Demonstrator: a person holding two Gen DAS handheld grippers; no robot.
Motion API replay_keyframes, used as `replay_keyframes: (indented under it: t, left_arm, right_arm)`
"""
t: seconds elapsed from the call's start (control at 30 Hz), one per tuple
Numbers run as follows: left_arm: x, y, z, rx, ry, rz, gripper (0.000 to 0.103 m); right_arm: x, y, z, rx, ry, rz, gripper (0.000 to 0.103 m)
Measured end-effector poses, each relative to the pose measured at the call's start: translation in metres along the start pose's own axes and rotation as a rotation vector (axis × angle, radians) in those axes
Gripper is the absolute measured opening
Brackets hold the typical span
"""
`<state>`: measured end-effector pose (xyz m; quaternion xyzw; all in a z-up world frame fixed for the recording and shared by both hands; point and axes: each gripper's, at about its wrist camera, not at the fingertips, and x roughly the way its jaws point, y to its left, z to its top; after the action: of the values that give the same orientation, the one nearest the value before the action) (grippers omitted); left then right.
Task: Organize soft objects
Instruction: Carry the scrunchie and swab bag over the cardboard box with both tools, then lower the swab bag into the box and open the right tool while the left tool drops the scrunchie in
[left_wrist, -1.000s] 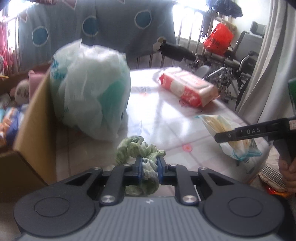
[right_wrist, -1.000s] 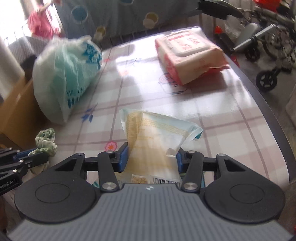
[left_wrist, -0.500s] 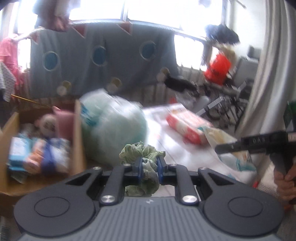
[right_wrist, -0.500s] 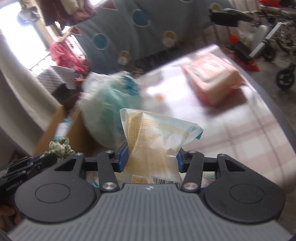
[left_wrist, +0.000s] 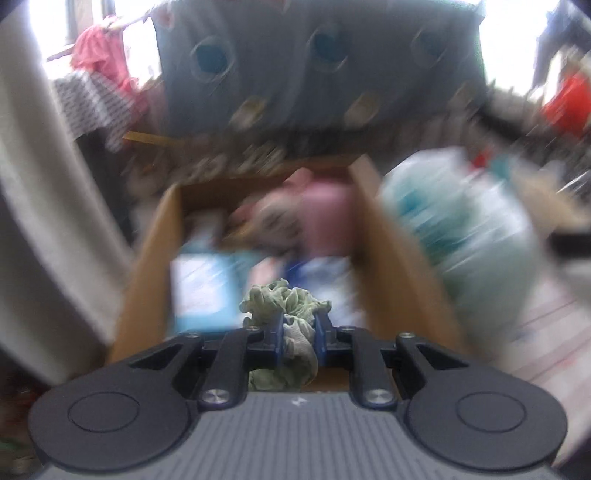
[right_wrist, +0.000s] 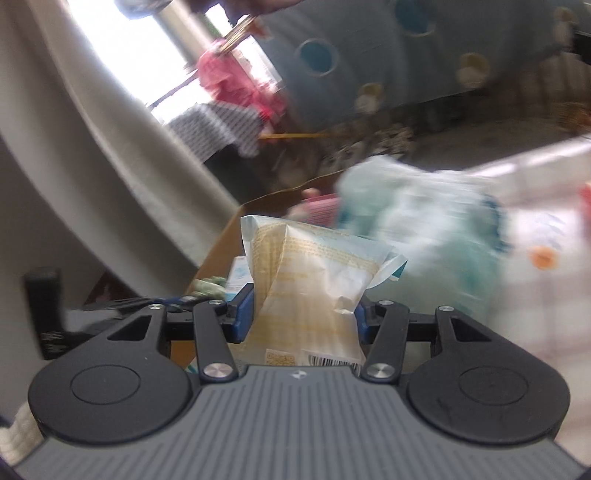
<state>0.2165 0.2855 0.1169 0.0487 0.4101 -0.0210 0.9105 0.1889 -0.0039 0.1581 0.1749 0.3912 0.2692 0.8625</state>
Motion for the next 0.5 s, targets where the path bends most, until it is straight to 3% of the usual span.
replay_keyframes:
  t: [0.1,0.17,0.23,0.37,0.5]
  left_arm:
    - [0.033,0.028,-0.005,0.004,0.120,0.076,0.027]
    - [0.057,0.040,-0.005,0.015,0.199,0.090,0.052]
    - [0.074,0.047,-0.007,0.015,0.245,0.118,0.062]
    - [0.071,0.060,-0.011,0.000,0.251,0.105,0.062]
    - [0.031,0.085,-0.018,-0.076,0.175,0.085,0.062]
  right_arm:
    - [0.035,0.028,0.008,-0.027,0.050,0.031,0.051]
    - [0.061,0.046,0.009,-0.058,0.095,0.044,0.051]
    - [0.087,0.061,0.006,-0.076,0.149,0.040,0.051]
    - [0.129,0.074,-0.002,-0.072,0.237,0.024,0.051]
    - [0.162,0.082,-0.012,-0.106,0.352,-0.014,0.052]
